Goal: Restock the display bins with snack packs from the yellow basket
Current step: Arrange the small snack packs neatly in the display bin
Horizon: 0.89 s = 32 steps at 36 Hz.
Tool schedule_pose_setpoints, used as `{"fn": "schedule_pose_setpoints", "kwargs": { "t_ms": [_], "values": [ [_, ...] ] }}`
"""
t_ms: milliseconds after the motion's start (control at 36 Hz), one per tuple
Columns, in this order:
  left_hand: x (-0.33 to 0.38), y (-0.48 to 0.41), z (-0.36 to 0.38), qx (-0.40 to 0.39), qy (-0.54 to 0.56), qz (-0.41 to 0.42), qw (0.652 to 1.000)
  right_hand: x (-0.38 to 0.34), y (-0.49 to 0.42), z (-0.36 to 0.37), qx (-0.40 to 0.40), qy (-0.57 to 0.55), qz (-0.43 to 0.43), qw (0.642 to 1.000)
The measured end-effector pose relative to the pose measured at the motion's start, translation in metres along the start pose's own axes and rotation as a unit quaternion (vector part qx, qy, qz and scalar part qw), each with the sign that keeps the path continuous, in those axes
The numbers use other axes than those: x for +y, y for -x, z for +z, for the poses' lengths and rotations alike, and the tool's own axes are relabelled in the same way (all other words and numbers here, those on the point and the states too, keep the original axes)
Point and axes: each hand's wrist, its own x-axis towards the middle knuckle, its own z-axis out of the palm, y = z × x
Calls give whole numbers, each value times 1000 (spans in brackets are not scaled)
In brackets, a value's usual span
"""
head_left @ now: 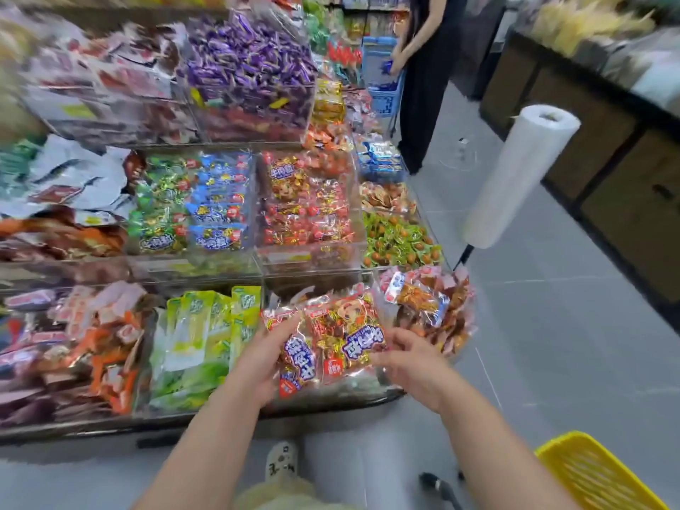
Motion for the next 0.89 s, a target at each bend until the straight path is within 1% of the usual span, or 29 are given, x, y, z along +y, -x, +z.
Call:
{"fn": "schedule_pose_setpoints", "kwargs": {
  "t_ms": [56,167,278,333,361,389,444,583,667,722,750,806,861,889],
  "values": [
    [21,-15,-18,-1,-1,6,1000,-13,-18,21,-12,-43,6,999],
    [59,-47,-49,3,5,22,1000,-35,-58,65,11,-166,-2,986],
    [88,-70,-74,8,-29,42,999,-53,-87,108,33,-295,-13,955],
    [101,-81,-83,4,-42,53,998,-63,-99,123,45,-355,-20,934],
    [106,-85,-85,-2,-47,59,997,-67,-105,129,52,-378,-20,924],
    [113,-87,-87,-7,-52,64,997,-70,-111,133,64,-379,-20,923],
    [123,-94,-89,-21,-68,73,995,-75,-120,140,81,-343,-19,936],
    [146,-107,-88,-40,-114,81,989,-95,-142,146,55,-284,-34,957],
    [157,-117,-90,-50,-111,86,989,-119,-158,132,83,-256,-68,961],
    [165,-124,-92,-43,-109,92,989,-139,-170,116,106,-219,-99,965],
    [170,-126,-93,-35,-107,97,989,-151,-175,110,127,-177,-115,969],
    [182,-129,-94,-26,-90,105,990,-177,-187,99,176,-30,-153,972],
    [193,-134,-94,-16,-75,105,991,-202,-202,93,216,133,-187,949],
    [199,-136,-95,-8,-70,108,992,-212,-213,90,219,191,-197,936]
  ]
}}
